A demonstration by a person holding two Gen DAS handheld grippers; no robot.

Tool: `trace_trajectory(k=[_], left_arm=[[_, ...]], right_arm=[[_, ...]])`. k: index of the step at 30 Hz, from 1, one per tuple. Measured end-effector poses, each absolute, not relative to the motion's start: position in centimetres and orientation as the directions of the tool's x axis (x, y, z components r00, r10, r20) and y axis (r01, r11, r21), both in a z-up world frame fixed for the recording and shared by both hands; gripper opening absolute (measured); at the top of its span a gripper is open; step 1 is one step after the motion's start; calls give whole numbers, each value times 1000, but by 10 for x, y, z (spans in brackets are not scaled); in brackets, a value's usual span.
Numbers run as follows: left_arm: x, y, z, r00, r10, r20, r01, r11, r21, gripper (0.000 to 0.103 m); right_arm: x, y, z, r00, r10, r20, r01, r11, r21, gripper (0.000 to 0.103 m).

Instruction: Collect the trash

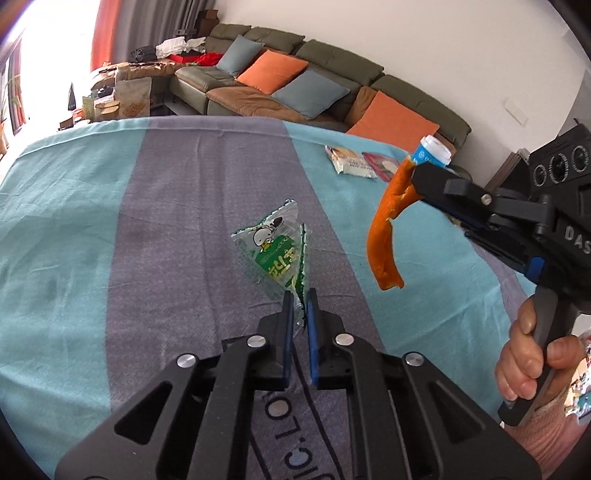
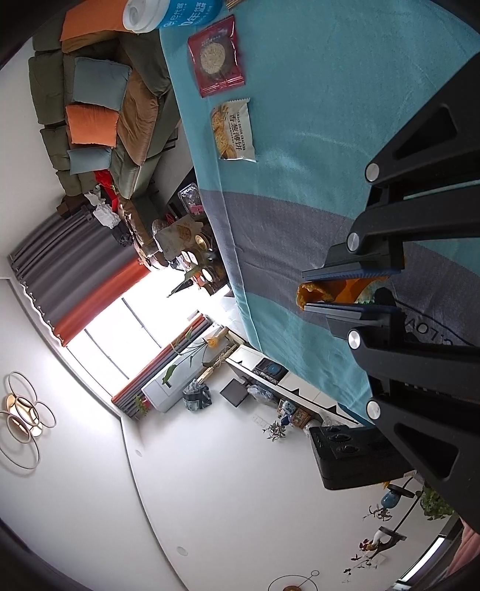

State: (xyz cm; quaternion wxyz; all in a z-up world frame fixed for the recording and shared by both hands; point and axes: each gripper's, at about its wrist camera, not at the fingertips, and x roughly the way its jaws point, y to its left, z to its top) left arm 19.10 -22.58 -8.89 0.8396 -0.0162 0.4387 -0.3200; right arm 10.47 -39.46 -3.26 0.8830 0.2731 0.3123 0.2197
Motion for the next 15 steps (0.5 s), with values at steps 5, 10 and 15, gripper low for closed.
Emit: trace_trajectory(k=[5, 10, 15], left_arm=[[179, -210, -78, 454, -536, -712, 520, 808, -277, 7], [168, -186, -67, 495, -510, -704, 498, 830, -251, 7], [155, -155, -59, 532, -490, -691, 460, 852, -250, 7]], right_arm=[[105, -388, -33, 697, 574, -429, -233, 747, 623, 10], [103, -373, -34, 679, 599, -425, -259, 737, 625, 10], [101, -359, -33, 658, 625, -419, -285, 722, 630, 10]])
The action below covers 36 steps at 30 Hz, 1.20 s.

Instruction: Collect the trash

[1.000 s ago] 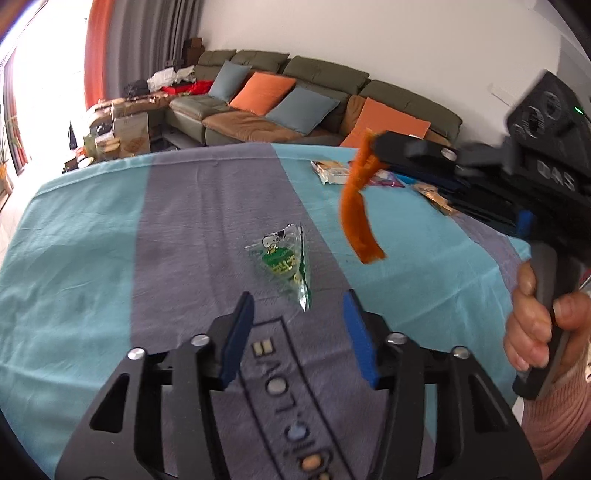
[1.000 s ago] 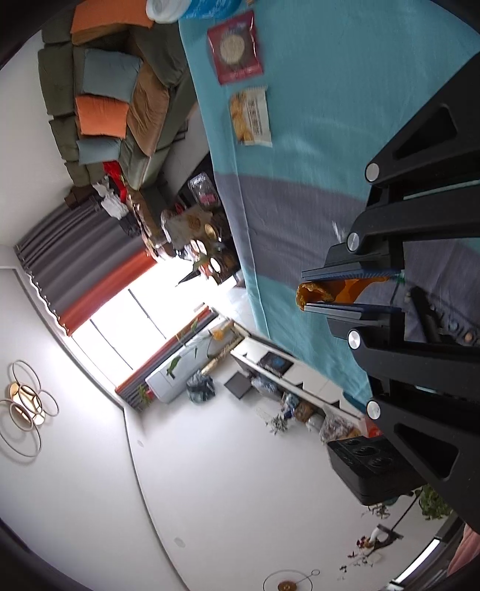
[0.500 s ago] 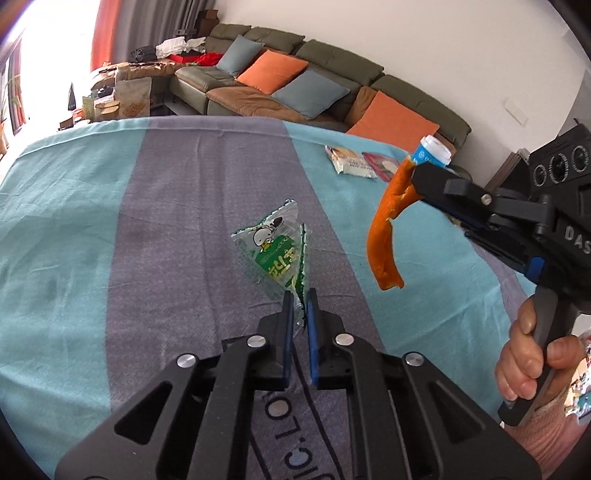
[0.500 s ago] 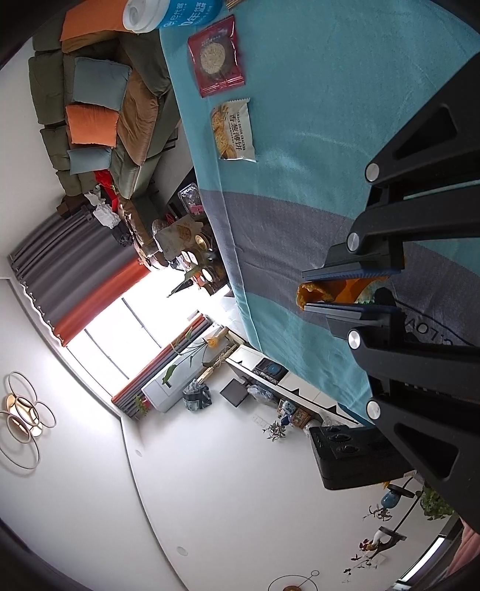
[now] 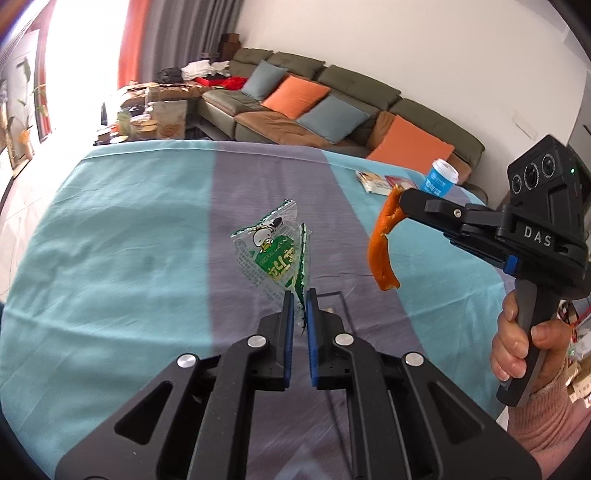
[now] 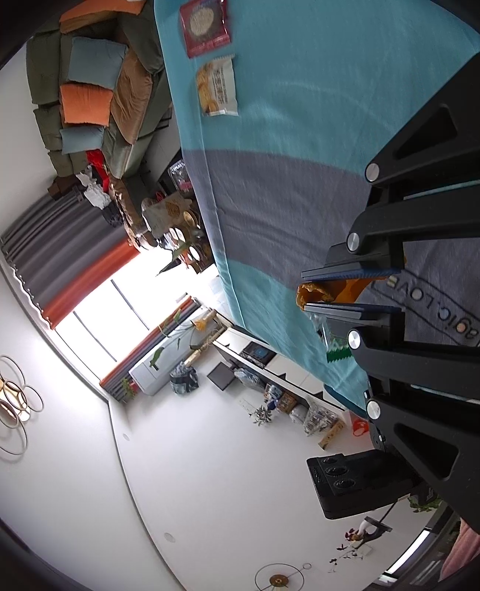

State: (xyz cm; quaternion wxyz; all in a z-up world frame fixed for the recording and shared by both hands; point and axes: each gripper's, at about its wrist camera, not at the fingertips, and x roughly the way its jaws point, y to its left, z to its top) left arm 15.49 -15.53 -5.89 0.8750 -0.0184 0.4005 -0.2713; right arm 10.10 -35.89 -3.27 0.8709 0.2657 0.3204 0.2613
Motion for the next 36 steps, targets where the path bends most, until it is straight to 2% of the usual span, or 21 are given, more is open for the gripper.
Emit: trace_trajectory(k=[16, 36], left_arm=[[116, -69, -46, 626, -400, -669, 344, 912, -223, 7], [90, -32, -36, 674, -341, -656, 266, 940, -215, 7]], right_arm=[[103, -306, -25, 573, 708, -413, -377, 675, 635, 10], [108, -253, -20, 496, 760, -420, -446, 638, 627, 10]])
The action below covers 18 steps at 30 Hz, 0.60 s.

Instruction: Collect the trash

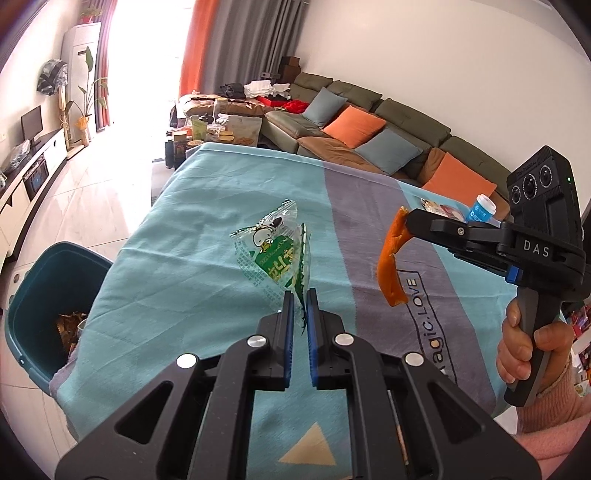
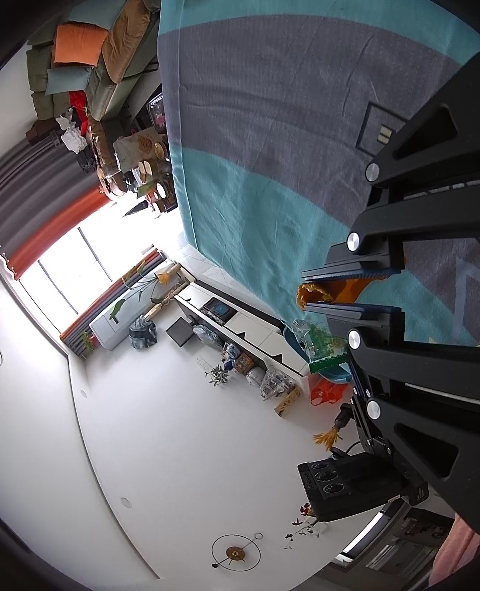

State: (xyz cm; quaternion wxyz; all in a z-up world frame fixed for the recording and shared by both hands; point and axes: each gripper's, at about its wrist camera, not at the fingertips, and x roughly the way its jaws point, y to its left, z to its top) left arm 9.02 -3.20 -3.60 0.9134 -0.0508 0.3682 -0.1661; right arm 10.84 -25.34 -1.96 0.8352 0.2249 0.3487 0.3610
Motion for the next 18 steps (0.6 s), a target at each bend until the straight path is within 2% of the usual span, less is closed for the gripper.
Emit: trace_trajectory(k=[18], left_arm=[[75, -3, -34, 701, -285, -654, 192, 958, -213, 7]], right_arm=[[125, -213, -22, 441, 793, -419, -493, 605, 626, 10]])
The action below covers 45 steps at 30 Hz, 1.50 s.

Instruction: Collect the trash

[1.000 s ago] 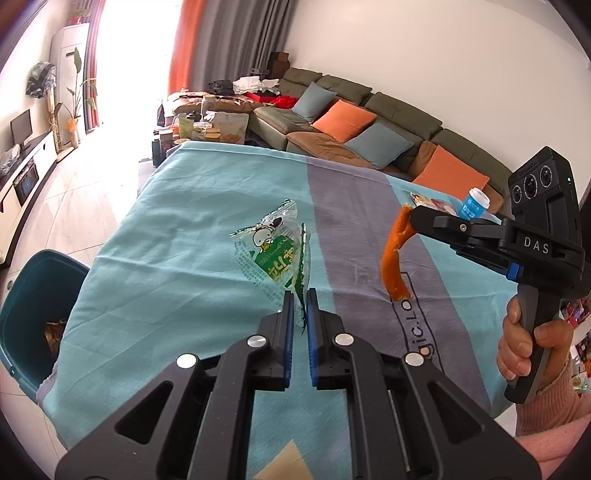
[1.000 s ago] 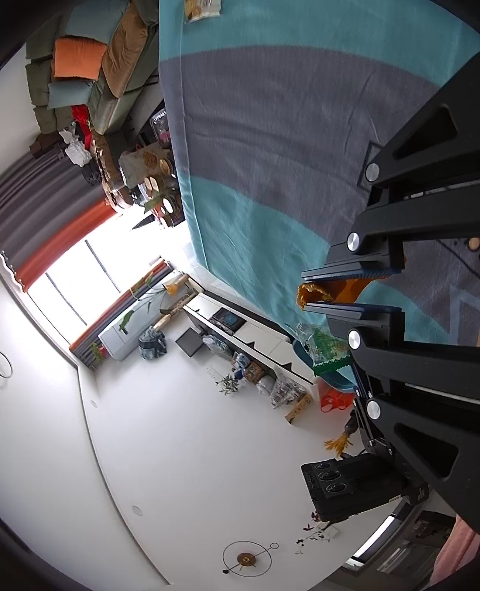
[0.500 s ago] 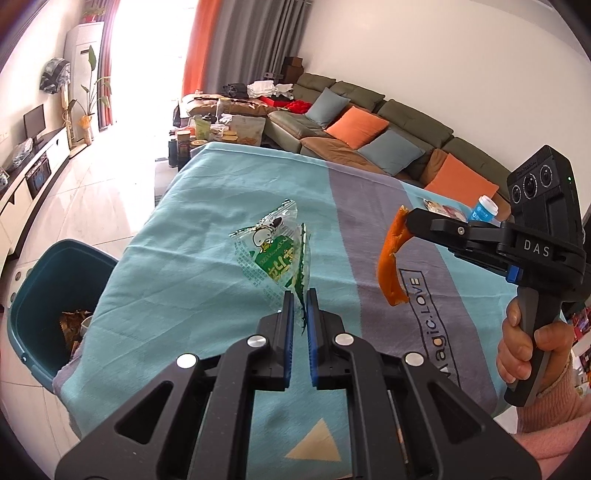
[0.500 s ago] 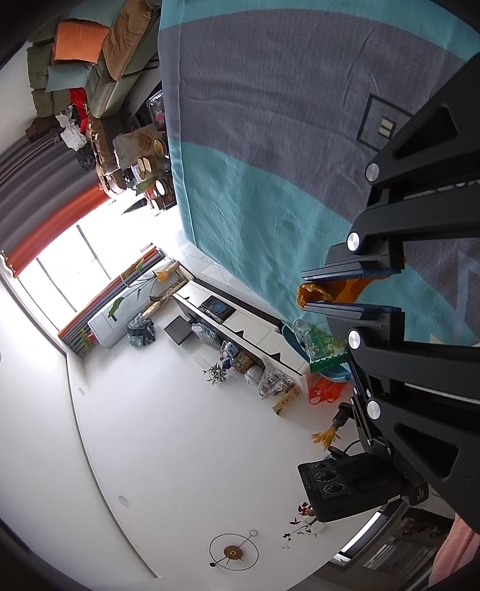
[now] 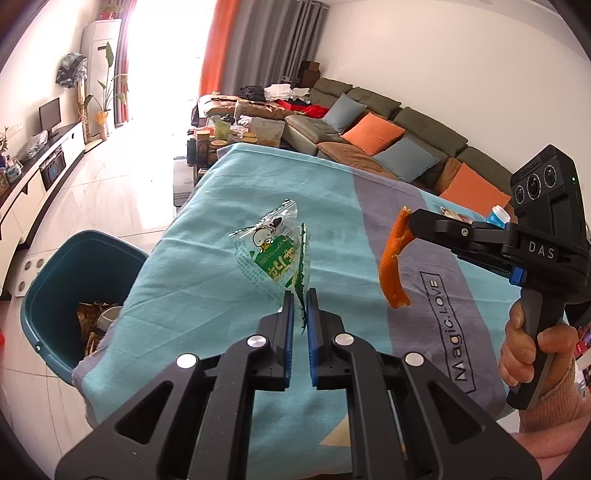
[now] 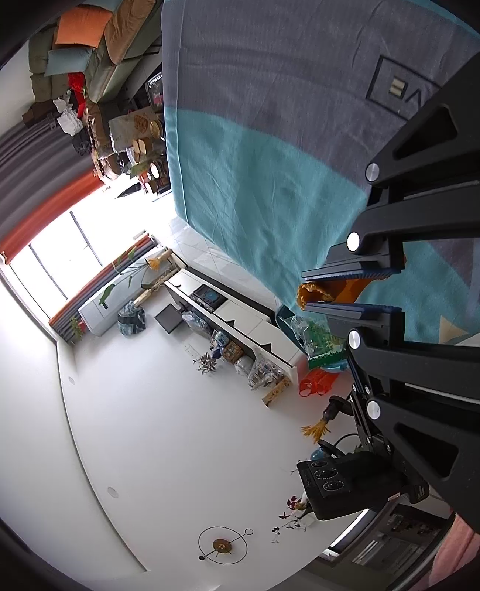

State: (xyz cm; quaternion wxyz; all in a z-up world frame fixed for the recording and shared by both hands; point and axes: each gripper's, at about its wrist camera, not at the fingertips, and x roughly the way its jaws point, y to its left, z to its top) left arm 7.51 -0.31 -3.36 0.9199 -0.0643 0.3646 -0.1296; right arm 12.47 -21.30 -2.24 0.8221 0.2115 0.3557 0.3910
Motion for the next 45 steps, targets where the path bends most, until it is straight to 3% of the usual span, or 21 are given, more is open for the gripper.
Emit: trace_trajectory(k=[14, 17, 23, 26, 27, 30, 37, 41, 45], left_arm=[[73, 35, -30, 730, -217, -648, 100, 972, -212, 7], [75, 52, -33, 734, -188, -653, 57, 975, -217, 7], [83, 92, -46, 723, -144, -676, -35, 969, -243, 7], [82, 105, -52, 721, -134, -680, -61, 965, -255, 7], [81, 109, -53, 721, -131, -681, -67, 964, -256, 7], [79, 116, -55, 725, -134, -675, -70, 961, -266, 7], [78, 123, -60, 730, -136, -670, -78, 957, -280, 7], [76, 123, -62, 728, -133, -673, -87, 955, -283, 7], [72, 126, -61, 732, -128, -669, -91, 955, -282, 7]], right_arm=[[146, -168, -21, 356, 836, -418, -543, 549, 635, 10], [154, -148, -20, 319, 851, -418, -561, 525, 640, 3], [166, -104, -19, 268, 857, -441, -592, 507, 626, 3], [166, -96, -24, 279, 824, -493, -597, 551, 583, 11], [167, -95, -28, 283, 805, -522, -589, 576, 567, 23], [167, -103, -41, 312, 751, -582, -545, 643, 538, 40], [164, -114, -66, 275, 726, -631, -499, 668, 552, 39], [163, -109, -72, 247, 732, -635, -498, 658, 565, 17], [157, -110, -70, 252, 739, -624, -506, 650, 566, 12]])
